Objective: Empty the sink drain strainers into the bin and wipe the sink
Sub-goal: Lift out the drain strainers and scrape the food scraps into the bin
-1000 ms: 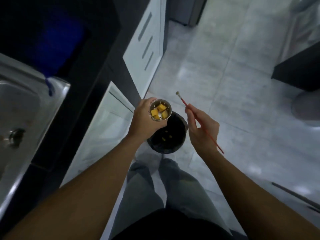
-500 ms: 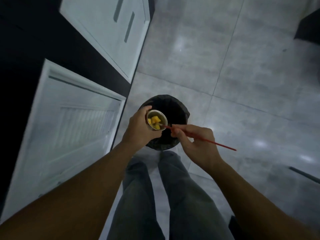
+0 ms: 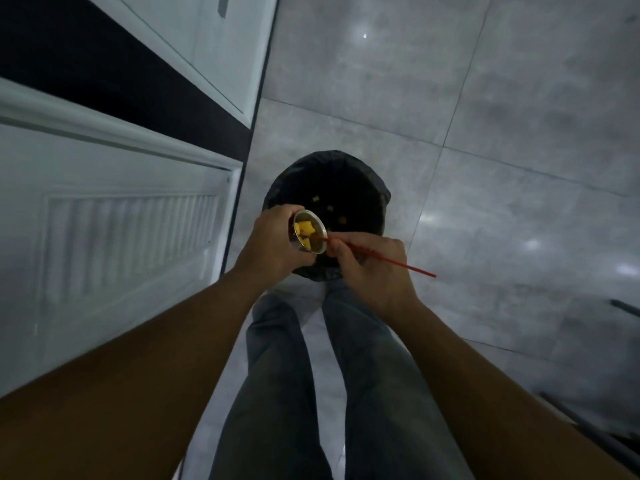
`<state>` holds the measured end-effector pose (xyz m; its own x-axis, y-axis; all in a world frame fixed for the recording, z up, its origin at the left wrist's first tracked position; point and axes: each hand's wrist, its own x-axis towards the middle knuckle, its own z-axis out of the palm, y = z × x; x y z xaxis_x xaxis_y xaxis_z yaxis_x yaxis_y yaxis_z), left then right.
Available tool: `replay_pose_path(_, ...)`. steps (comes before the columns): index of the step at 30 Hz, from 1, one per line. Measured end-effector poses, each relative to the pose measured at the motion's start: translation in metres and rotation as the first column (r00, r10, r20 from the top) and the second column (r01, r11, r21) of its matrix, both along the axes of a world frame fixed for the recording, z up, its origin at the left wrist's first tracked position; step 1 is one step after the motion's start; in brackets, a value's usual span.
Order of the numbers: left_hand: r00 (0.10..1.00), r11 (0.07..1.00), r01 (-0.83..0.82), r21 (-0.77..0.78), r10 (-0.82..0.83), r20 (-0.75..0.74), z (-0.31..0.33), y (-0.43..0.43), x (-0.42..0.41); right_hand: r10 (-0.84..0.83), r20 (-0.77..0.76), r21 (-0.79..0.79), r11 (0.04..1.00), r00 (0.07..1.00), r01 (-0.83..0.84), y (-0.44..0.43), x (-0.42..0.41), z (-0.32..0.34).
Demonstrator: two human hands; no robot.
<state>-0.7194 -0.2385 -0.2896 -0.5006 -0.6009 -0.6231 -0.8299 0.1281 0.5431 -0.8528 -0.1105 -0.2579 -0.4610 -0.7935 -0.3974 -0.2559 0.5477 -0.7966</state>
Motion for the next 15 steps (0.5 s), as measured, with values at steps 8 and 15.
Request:
replay_pose_path(8, 1.000, 1.000, 0.013, -0.015, -0.013, 0.008, -0.006, -0.009, 0.000, -0.183, 0.080, 0.016, 0.983, 0.980, 0.183, 0.012, -0.003, -0.006)
replay_pose_path(15, 0.999, 0.999, 0.045, -0.006, -0.045, -0.019, -0.005, -0.002, -0.007, -0.179, 0.194, -0.023, 0.982, 0.964, 0.187, 0.001, 0.005, -0.005)
